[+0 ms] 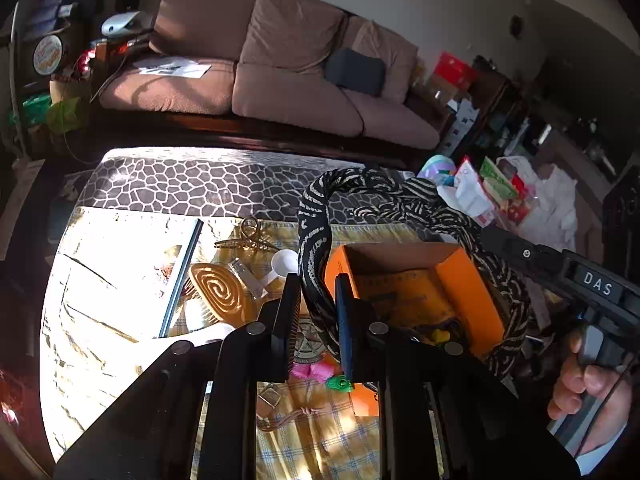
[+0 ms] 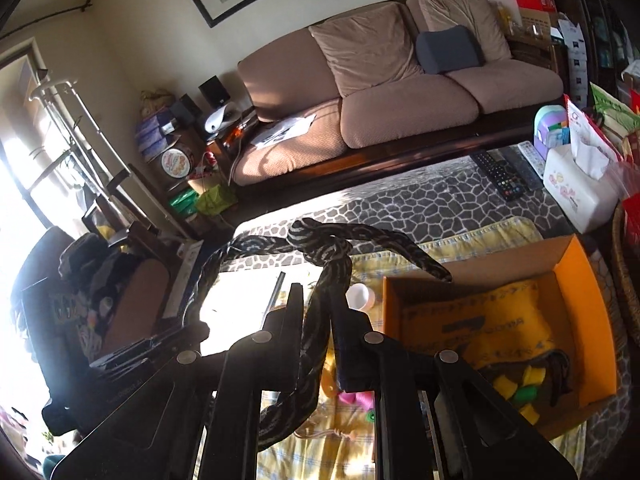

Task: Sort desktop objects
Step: 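Carry the braided rope over the orange box and lower it inside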

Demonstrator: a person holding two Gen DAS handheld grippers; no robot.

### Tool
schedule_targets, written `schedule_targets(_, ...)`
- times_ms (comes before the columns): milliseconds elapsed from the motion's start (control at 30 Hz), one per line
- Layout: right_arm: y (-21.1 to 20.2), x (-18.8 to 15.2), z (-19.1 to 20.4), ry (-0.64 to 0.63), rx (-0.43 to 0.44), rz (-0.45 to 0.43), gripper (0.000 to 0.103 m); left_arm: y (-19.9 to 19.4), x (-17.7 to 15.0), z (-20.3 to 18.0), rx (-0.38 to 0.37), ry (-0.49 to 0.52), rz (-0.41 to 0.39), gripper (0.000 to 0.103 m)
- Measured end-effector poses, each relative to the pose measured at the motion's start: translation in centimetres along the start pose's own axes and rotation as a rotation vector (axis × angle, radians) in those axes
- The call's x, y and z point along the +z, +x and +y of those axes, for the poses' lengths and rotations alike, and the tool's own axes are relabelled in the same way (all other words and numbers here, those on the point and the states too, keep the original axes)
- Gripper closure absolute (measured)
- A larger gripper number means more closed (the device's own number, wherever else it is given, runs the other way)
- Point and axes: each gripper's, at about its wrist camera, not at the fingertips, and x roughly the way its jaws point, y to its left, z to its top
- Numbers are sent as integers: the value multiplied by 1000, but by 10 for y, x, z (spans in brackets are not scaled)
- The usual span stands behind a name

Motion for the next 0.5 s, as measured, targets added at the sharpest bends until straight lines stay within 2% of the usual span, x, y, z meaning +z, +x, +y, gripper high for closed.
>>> schedule_targets(267, -34, -15, -100, 95, -84, -8, 90, 67, -27, -84, -58, 78, 96, 88)
schedule_targets(500, -45, -29, -173, 168, -141, -5, 90, 114, -46, -137, -78, 135, 157, 88)
